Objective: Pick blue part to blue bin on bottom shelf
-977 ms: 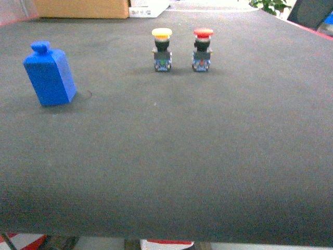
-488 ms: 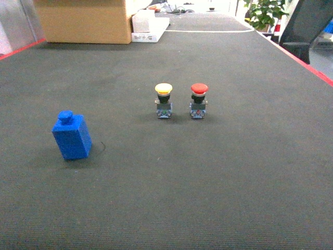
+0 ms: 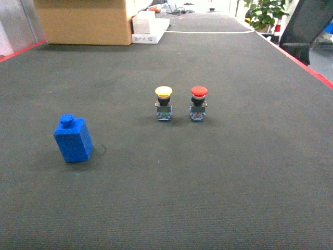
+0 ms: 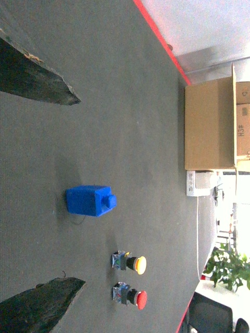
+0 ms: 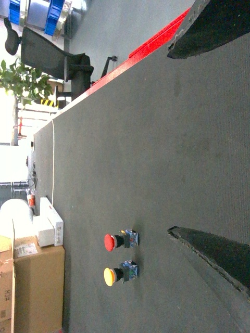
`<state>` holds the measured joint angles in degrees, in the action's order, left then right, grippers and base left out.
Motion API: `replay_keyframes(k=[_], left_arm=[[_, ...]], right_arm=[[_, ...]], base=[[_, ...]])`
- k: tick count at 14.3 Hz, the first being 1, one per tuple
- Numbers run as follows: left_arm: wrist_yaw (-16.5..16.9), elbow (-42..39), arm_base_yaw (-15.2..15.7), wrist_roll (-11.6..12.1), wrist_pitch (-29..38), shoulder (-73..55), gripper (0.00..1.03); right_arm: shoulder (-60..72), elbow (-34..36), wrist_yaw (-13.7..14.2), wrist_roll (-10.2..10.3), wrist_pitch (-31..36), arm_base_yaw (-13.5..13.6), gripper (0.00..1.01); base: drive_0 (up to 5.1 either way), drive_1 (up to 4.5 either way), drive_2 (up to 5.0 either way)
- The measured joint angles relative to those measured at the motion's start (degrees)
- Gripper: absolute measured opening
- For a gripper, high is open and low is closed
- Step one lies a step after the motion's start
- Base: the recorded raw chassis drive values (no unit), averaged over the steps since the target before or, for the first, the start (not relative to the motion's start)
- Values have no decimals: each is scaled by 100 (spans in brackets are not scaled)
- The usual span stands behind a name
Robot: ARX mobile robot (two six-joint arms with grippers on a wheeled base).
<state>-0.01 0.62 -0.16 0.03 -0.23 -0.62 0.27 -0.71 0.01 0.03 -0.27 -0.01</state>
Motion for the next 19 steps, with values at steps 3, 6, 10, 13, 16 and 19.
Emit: replay_keyframes(k=[3,6,10,13,16,19], left_arm=[[-566,81,-214,-122,-317,-146,98],[-1447,326,-743,-321,2905,-3744,98],[-1062,2398,-1143,-466,5388,-9171,98],[-1025,2533,-1165,-466,5388,-9377,98],[-1032,2879,-1217,-466,5453,-9818,98],[-1049,3392,-1196,-671,5337,-10526,98]], right_arm=[[0,0,0,-2,0,0,98],[0,0,0,0,2,0,98],[0,0,0,-2,0,0,98],[0,0,0,-2,0,0,98],[0,0,0,-2,-2,0,98],[0,0,0,-2,0,0,98]], base=[[0,0,0],[0,0,0],[0,0,0],[0,0,0],[0,0,0],[0,0,0]])
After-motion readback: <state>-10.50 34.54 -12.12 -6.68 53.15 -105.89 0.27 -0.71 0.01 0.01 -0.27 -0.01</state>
